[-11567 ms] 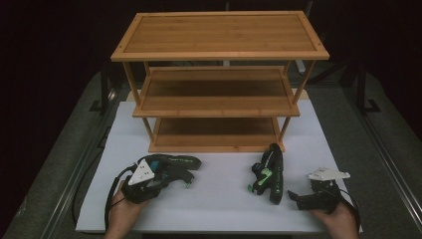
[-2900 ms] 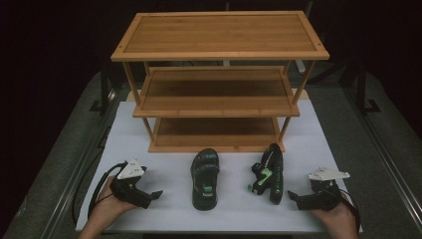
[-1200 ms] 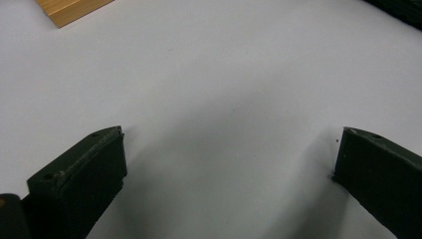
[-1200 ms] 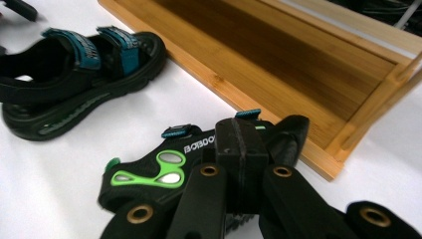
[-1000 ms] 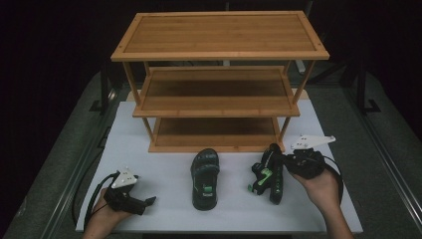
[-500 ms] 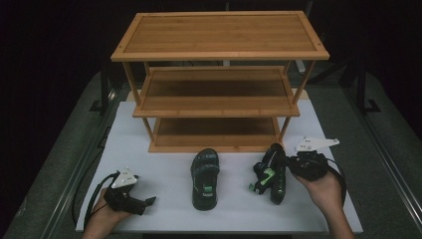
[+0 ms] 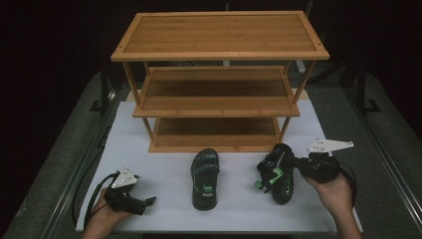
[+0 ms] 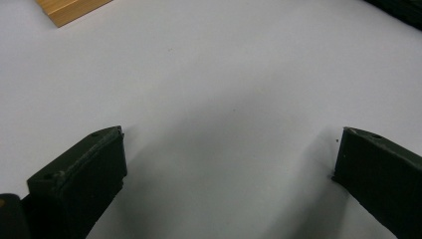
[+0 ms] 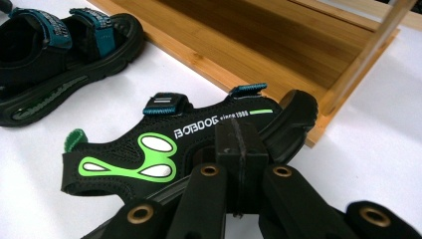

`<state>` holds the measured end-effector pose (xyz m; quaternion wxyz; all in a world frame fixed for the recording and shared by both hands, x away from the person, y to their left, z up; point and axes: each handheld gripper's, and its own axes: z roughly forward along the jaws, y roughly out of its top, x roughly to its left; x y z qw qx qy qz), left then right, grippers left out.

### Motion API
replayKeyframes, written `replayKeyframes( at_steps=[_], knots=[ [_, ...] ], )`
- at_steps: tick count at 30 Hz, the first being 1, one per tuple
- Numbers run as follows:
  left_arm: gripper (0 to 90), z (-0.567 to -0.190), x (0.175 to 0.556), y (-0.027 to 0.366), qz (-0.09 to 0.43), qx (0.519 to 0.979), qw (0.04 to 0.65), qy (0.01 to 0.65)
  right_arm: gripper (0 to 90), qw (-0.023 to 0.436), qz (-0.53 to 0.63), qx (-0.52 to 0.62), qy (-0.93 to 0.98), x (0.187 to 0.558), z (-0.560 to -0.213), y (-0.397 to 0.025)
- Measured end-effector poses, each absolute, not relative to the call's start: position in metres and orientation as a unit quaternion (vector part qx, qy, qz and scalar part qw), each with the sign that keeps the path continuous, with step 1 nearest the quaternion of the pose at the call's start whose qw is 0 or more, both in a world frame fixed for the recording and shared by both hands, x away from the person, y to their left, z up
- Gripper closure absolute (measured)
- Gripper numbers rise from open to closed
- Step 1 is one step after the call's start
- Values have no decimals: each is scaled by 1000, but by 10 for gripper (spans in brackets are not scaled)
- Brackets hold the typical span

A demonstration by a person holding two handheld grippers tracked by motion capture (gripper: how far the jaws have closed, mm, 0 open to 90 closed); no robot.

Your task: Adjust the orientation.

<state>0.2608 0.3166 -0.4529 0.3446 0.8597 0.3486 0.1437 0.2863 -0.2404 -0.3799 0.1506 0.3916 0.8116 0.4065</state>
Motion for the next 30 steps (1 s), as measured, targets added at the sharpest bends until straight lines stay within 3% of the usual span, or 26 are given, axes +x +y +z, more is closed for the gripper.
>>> replayKeyframes(
  at_steps=[30],
  knots=[
    [0, -453, 261, 317, 143, 860, 345, 349, 898, 111, 421, 427, 793, 283, -405, -295]
  ],
)
